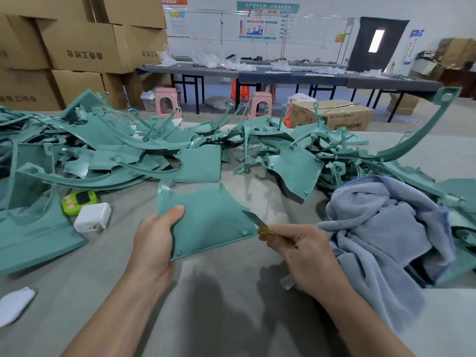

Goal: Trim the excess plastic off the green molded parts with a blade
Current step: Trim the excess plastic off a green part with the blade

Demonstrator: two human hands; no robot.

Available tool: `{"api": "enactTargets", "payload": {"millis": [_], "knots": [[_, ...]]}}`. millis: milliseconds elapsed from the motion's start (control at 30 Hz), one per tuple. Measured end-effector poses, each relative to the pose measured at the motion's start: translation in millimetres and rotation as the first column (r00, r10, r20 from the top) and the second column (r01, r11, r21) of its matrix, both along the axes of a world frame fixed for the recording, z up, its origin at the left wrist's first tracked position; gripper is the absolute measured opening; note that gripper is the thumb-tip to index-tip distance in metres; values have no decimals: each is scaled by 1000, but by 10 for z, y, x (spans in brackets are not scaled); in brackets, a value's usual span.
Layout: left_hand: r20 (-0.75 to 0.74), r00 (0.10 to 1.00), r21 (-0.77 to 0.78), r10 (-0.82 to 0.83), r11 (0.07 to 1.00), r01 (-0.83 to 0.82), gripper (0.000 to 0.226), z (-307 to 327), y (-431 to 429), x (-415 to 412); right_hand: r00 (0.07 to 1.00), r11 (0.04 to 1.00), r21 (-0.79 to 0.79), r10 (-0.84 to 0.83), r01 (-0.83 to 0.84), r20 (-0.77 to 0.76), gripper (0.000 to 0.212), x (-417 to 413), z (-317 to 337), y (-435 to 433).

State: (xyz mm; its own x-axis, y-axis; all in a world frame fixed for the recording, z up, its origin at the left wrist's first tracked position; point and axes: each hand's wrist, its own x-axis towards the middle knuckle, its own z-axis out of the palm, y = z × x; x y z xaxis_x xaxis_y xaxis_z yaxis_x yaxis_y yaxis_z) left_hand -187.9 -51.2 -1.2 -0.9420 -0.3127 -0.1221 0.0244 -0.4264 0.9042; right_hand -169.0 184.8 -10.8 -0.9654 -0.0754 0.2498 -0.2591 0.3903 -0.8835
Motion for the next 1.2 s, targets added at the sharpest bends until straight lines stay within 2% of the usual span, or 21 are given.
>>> {"api": "enactTargets", "payload": {"millis": [100, 200, 367, 500, 567, 633, 700, 767, 800, 867, 933, 1000, 1033, 1067, 1100, 1200], "knots": [[8, 994, 65, 106, 992, -106, 22, -1, -22, -18, 992, 995, 28, 90, -93, 85, 29, -19, -7, 58], [-3, 991, 21, 132, 991, -132, 15, -10, -13, -25, 997, 1000, 14, 21, -22, 75, 21, -40, -35, 50], [33, 999, 8, 28, 1000, -28, 11, -3, 146, 36, 999, 999, -29, 34, -34, 16, 19, 50, -38, -128], [36, 999, -20, -25, 999, 26, 11, -18, 220, 72, 978, 967, 147, 198, -206, 70, 18, 143, 24, -224], [41, 999, -26, -21, 999, 22, 10, -19, 221, 73, 972, 953, 199, 212, -228, 99, 18, 149, 61, -206], [47, 999, -5, -26, 1000, 26, 9, -12, 216, 71, 985, 970, 187, 138, -156, 108, 20, 132, 71, -190], [52, 998, 18, -26, 1000, 25, 8, 3, 208, 67, 991, 988, 138, -77, 63, 105, 24, 85, 41, -153], [50, 999, 38, -6, 999, 4, 8, 13, 191, 56, 952, 943, 159, -302, 293, 39, 31, 28, 13, -50], [47, 999, 44, 7, 999, -10, 8, 15, 181, 51, 937, 929, 135, -348, 344, 10, 32, 13, 3, -3], [43, 999, 44, 22, 999, -24, 8, 20, 171, 44, 970, 970, 9, -242, 241, 15, 26, 16, 6, 26], [40, 999, 46, 18, 999, -20, 8, 19, 173, 49, 998, 999, -31, 15, -13, 60, 16, 79, 18, -84], [27, 1000, 45, 7, 999, -8, 8, 17, 176, 63, 981, 978, 94, 176, -184, 85, 10, 133, -21, -213], [20, 1000, 42, 2, 999, -3, 8, 17, 176, 70, 978, 961, 187, 192, -203, 77, 12, 140, -43, -245], [15, 1000, 40, -5, 999, 4, 8, 17, 174, 74, 983, 957, 228, 167, -179, 71, 14, 126, -52, -255], [11, 1000, 40, -11, 999, 11, 9, 18, 169, 77, 991, 971, 205, 109, -123, 80, 15, 98, -53, -236], [13, 1000, 62, -13, 998, 12, 10, 23, 141, 64, 977, 986, 43, -163, 159, 138, 24, 10, -33, -105]]}}
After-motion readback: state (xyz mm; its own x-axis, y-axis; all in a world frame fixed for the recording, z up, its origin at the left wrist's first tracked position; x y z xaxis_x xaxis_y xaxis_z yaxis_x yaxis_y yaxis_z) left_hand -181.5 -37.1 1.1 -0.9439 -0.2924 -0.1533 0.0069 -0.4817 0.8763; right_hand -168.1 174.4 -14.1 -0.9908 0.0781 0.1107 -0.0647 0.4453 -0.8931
